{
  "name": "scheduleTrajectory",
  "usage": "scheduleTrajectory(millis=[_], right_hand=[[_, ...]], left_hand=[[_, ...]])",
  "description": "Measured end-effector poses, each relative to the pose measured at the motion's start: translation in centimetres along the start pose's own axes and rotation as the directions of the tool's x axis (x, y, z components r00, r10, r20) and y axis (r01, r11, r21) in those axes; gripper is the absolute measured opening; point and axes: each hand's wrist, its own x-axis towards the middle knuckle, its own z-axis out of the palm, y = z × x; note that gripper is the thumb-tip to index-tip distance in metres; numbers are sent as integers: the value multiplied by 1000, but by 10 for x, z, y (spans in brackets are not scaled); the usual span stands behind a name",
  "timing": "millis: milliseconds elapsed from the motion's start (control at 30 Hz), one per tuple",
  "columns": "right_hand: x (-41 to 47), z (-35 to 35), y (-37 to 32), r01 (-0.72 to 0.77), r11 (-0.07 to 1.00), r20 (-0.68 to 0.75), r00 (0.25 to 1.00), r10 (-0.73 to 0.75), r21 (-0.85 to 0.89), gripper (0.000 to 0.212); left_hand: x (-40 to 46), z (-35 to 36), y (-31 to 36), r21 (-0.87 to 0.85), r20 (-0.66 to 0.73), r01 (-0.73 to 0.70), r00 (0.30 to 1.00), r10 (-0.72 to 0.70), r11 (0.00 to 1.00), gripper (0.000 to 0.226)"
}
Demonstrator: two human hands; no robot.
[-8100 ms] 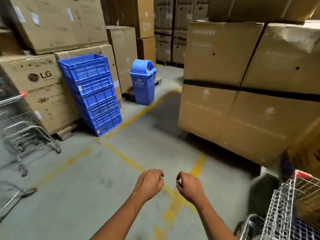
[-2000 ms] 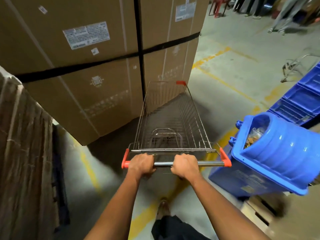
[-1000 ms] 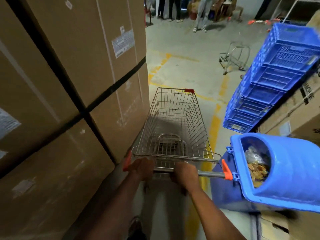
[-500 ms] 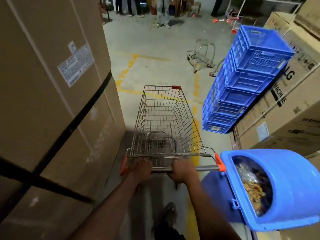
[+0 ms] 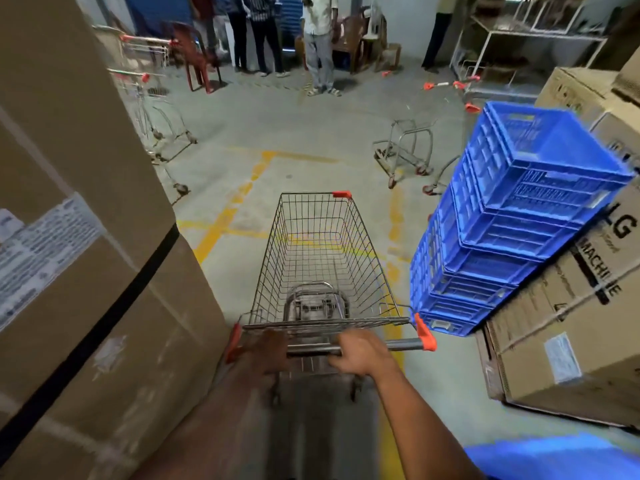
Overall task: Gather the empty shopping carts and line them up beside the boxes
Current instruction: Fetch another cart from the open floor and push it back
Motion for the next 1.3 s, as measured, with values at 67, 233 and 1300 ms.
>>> scheduleTrajectory(millis=[67,233,1300], right_hand=[[25,-11,46,-44,999,-1,999,44,-1,52],[121,-26,141,-120,990,94,988,126,-68,61],[650,-246,481,9,998,29,1000,-7,-60,60]], left_hand=[[22,-33,7,5,-10,14,1000,-14,1000,56],[105,-84,3,44,-23,54,998,-53,998,54],[696,-378,-56,-41,90,201,976,-197,979,34]])
